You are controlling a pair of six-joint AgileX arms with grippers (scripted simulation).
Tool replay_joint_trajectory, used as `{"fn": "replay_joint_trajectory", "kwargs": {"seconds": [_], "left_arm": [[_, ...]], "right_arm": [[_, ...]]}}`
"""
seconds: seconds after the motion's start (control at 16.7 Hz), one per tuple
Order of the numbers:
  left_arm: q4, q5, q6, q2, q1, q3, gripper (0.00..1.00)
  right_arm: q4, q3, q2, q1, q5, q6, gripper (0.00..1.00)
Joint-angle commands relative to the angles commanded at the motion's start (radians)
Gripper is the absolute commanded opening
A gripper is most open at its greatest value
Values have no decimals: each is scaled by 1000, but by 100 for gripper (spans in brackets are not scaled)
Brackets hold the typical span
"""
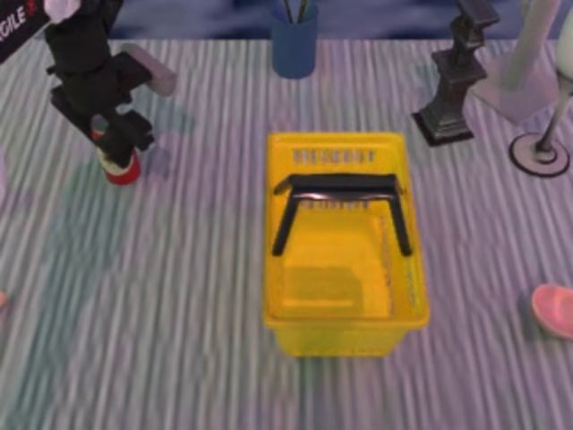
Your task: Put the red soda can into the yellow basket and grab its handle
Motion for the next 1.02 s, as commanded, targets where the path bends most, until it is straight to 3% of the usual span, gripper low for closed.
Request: {"fn": "replay_joint_trajectory", "kwargs": {"seconds": [0.24, 0.42, 0.66, 1.02], "left_arm": [[29, 22, -10, 2, -5, -25, 0], [151, 112, -51, -3, -17, -116, 0], [438, 306, -132, -49, -46, -279, 0], [1042, 666, -271, -231, -99, -517, 0]], "right_arm": [[0, 0, 0, 0, 0, 0, 100], [0, 0, 0, 0, 0, 0, 100], [0, 0, 0, 0, 0, 0, 100], [0, 0, 0, 0, 0, 0, 100]]}}
